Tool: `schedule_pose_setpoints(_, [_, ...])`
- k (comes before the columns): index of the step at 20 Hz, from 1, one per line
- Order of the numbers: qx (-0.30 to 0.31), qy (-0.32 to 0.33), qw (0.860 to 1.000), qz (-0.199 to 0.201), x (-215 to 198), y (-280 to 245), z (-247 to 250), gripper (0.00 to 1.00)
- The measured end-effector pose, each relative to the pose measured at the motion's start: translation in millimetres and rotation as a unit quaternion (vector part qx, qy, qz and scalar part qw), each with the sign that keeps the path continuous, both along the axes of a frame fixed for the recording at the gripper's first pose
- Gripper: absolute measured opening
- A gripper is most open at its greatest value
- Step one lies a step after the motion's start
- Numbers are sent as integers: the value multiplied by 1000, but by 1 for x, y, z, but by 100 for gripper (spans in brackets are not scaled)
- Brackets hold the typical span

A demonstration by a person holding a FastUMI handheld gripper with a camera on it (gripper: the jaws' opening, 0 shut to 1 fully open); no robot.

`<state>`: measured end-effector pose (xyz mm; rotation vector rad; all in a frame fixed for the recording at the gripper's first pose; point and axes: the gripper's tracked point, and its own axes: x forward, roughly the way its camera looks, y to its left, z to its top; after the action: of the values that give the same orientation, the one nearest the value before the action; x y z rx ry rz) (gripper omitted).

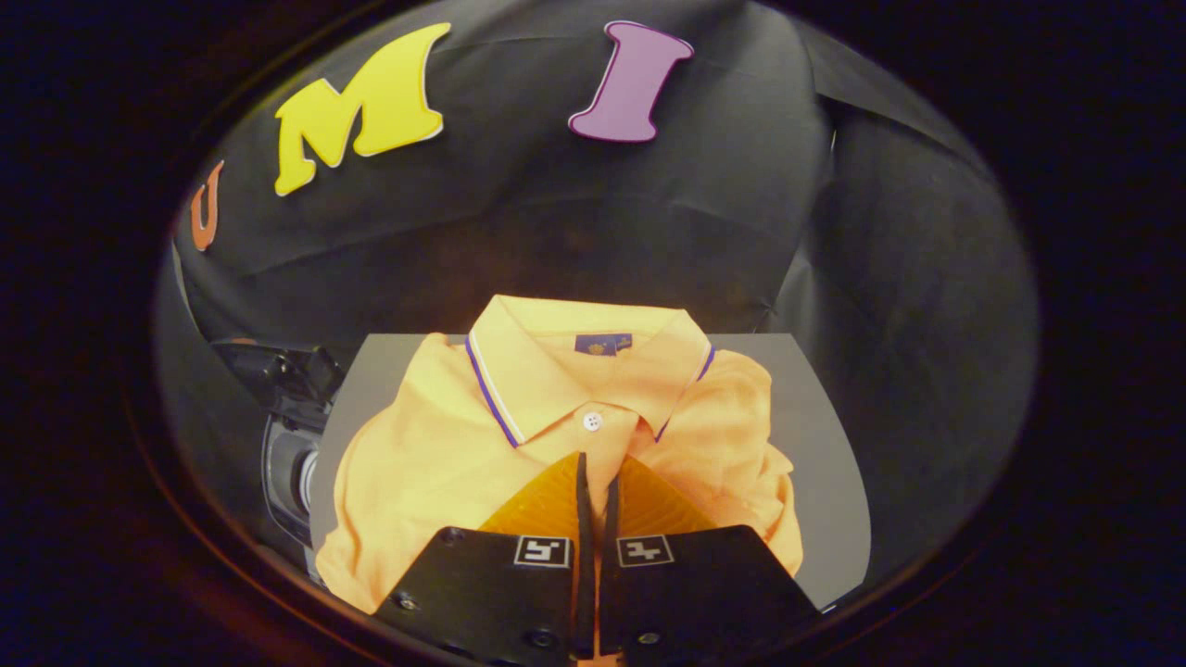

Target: Put the clothes into the washing machine and then close the washing machine lid.

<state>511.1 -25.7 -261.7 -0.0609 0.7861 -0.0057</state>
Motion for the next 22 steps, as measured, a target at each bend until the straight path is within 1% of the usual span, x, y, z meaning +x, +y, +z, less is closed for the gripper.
schedule_pose_setpoints(2, [10, 0, 1000, 11, -2, -1, 3, 5])
schedule_pose_setpoints(4, [19, -7, 1000, 14, -5, 1, 11, 5])
schedule_pose_setpoints(7, [30, -15, 999, 21, -19, 8, 25, 5])
schedule_pose_setpoints(11, [60, -26, 998, 13, -34, 16, 48, 5])
schedule_pose_setpoints(22, [72, -72, 995, 17, -57, 48, 120, 5])
